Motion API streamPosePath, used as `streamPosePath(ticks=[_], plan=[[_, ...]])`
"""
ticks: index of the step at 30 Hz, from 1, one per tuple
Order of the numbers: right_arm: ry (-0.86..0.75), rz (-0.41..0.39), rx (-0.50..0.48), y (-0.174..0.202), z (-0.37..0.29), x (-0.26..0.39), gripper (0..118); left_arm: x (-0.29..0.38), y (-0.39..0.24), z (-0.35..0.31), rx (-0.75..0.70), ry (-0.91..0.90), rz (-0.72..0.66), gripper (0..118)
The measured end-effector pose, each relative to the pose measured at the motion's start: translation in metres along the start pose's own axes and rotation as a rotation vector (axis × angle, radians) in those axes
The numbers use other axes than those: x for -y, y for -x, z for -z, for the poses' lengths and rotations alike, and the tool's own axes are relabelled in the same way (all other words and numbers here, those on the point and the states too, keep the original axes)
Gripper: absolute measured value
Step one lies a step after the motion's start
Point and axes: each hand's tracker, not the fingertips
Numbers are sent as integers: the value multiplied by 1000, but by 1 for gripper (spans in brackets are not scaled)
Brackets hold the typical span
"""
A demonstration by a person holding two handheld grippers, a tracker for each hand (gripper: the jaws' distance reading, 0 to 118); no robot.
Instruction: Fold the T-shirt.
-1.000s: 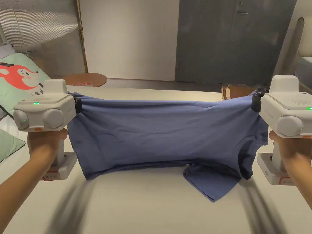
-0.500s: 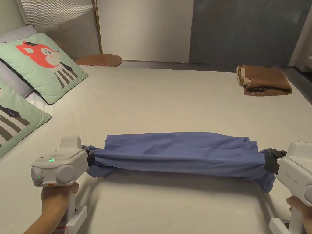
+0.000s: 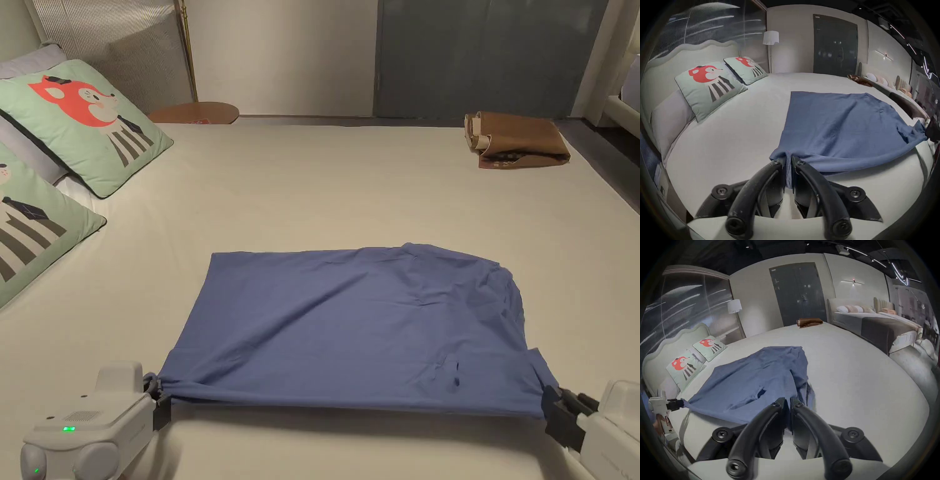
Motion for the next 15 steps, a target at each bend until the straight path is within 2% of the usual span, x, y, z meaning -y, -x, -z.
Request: streamPosePath(ticks=[5, 11, 15], plan=[[99, -1, 35, -2, -22, 34, 7, 32, 5, -20, 6, 58, 11, 2], [264, -2, 109, -8, -11, 67, 7, 58, 6, -16, -17, 144, 10, 2], [245, 9, 119, -2, -15, 64, 10, 50, 6, -17, -27, 154, -8, 8]])
